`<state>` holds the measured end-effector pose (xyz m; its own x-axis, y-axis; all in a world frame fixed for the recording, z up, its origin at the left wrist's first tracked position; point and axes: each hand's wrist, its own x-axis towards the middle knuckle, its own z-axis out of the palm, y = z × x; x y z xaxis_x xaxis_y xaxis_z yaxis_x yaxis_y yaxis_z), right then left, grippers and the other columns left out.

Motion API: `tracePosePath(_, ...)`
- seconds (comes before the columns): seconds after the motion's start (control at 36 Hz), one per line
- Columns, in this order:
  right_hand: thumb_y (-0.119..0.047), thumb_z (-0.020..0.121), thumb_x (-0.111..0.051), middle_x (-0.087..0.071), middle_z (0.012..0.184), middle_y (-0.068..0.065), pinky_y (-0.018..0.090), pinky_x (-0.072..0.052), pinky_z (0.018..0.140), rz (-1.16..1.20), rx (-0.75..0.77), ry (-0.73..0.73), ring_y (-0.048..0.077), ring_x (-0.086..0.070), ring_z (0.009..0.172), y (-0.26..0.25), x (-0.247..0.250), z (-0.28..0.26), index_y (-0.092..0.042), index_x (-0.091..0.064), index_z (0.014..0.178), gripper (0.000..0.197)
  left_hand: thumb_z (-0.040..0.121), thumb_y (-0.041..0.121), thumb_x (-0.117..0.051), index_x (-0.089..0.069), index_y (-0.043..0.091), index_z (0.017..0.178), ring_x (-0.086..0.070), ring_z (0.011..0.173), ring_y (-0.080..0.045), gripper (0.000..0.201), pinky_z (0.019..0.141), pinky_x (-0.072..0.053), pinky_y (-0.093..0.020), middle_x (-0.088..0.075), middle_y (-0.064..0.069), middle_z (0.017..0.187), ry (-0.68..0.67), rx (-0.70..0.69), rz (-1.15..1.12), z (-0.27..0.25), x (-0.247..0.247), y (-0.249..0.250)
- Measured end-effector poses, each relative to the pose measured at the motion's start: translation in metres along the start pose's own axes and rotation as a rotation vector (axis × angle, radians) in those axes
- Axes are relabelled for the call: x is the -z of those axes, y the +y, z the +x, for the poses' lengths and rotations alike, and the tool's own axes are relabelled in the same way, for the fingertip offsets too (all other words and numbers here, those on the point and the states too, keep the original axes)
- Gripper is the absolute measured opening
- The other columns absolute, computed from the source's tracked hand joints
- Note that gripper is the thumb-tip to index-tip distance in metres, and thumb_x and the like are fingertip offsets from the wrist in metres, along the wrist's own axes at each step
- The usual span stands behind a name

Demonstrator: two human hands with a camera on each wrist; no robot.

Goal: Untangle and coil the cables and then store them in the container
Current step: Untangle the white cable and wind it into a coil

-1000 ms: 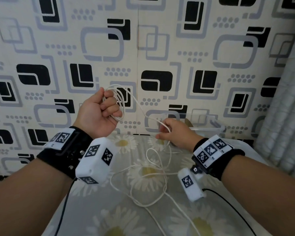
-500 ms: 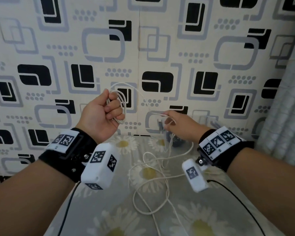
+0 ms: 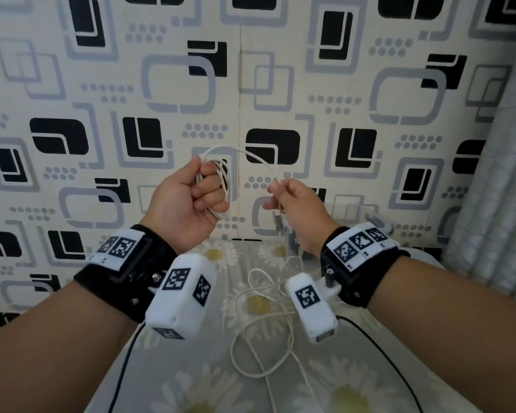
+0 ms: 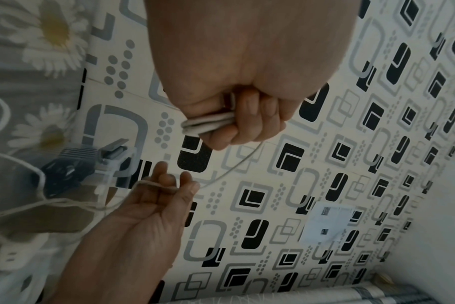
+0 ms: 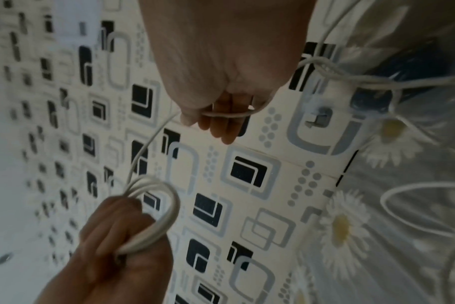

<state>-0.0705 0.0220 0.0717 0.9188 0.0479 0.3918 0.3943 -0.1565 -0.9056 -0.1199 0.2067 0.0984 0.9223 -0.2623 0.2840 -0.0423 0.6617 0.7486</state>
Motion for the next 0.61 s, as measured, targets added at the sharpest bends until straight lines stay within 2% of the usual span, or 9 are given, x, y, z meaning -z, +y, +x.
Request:
tracePosePath(0.08,-0.030,0.099,-0.051,-0.057,0.052,-0.007,0.036,-0.043,0.069,0.126,-0.058,0.022,0.014,-0.058,0.055,0.004,0.002,0.003,-0.019,-0.056,0.097,0.012,0.102,0.038,-0.030,-0.046,0.022,0.066,-0.014,0.041,-0.008,0.042,0.042,-0.030,-0.016,-0.023,0.010,0.046,-0.031,0.012,-0.030,-0.002,-0.002,0.002)
tracePosePath(0.14,-0.028,0.100,-0.050,-0.053,0.054,-0.002,0.029,-0.045,0.058,0.115,-0.090,0.021,0.013,-0.048,0.044,0.005,0.002,0.001,-0.018,-0.055,0.094,0.013,0.099,0.037,-0.032,-0.046,0.021,0.065,-0.009,0.045,-0.009,0.040,0.043,-0.029,-0.016,-0.016,0.009,0.050,-0.048,0.007,-0.032,-0.003,-0.005,0.001)
tracePosePath(0.17,-0.028,0.100,-0.050,-0.052,0.055,0.000,0.024,-0.043,0.050,0.087,-0.104,0.016,0.013,-0.044,0.040,0.006,0.001,0.000,-0.017,-0.055,0.094,0.013,0.097,0.037,-0.034,-0.046,0.021,0.065,-0.009,0.046,-0.009,0.038,0.043,-0.028,-0.017,-0.014,0.009,0.052,-0.053,0.002,-0.030,-0.004,-0.006,0.001)
tracePosePath(0.22,-0.027,0.101,-0.049,-0.050,0.054,0.001,0.022,-0.036,0.041,0.038,-0.112,-0.018,0.012,-0.037,0.036,0.009,-0.003,-0.004,-0.016,-0.054,0.093,0.014,0.097,0.037,-0.035,-0.046,0.021,0.065,-0.009,0.047,-0.009,0.037,0.044,-0.027,-0.017,-0.017,0.009,0.049,-0.057,-0.019,-0.026,-0.005,-0.008,0.000)
tracePosePath(0.31,-0.026,0.099,-0.051,-0.048,0.052,-0.002,0.024,-0.028,0.042,-0.012,-0.104,-0.098,0.010,-0.035,0.038,0.015,-0.009,-0.009,-0.020,-0.053,0.084,0.016,0.100,0.038,-0.031,-0.043,0.021,0.068,-0.010,0.045,-0.009,0.039,0.045,-0.027,-0.017,-0.021,0.009,0.047,-0.038,-0.060,-0.020,-0.003,-0.007,0.000)
tracePosePath(0.39,-0.027,0.098,-0.053,-0.050,0.058,-0.003,0.020,-0.033,0.044,-0.173,-0.039,-0.227,0.007,-0.040,0.044,0.017,-0.012,-0.017,-0.020,-0.056,0.082,0.018,0.102,0.038,-0.029,-0.042,0.021,0.070,-0.021,0.038,-0.006,0.039,0.044,-0.032,-0.017,-0.025,0.009,0.046,-0.005,-0.083,-0.037,-0.001,-0.005,0.000)
tracePosePath(0.47,-0.024,0.098,-0.053,-0.060,0.074,-0.004,0.021,-0.039,0.055,-0.264,0.015,-0.325,0.000,-0.047,0.051,0.016,-0.017,-0.024,-0.020,-0.061,0.088,0.014,0.103,0.039,-0.029,-0.042,0.021,0.071,-0.024,0.037,-0.006,0.039,0.044,-0.034,-0.018,-0.025,0.009,0.046,0.019,-0.095,-0.054,0.001,0.000,0.000)
tracePosePath(0.53,-0.021,0.099,-0.053,-0.066,0.092,-0.001,0.025,-0.042,0.061,-0.290,0.025,-0.352,0.006,-0.049,0.060,0.015,-0.019,-0.027,-0.028,-0.062,0.091,0.014,0.103,0.041,-0.029,-0.042,0.021,0.072,-0.024,0.038,-0.006,0.039,0.044,-0.034,-0.018,-0.025,0.009,0.046,0.033,-0.097,-0.080,0.002,0.002,-0.001)
tracePosePath(0.61,-0.016,0.099,-0.051,-0.057,0.089,0.001,0.031,-0.042,0.063,-0.329,-0.002,-0.447,0.016,-0.043,0.062,0.013,-0.019,-0.032,-0.036,-0.062,0.104,0.023,0.102,0.042,-0.029,-0.043,0.022,0.072,-0.024,0.039,-0.007,0.039,0.045,-0.031,-0.017,-0.026,0.009,0.046,0.043,-0.105,-0.116,0.003,0.004,-0.001)
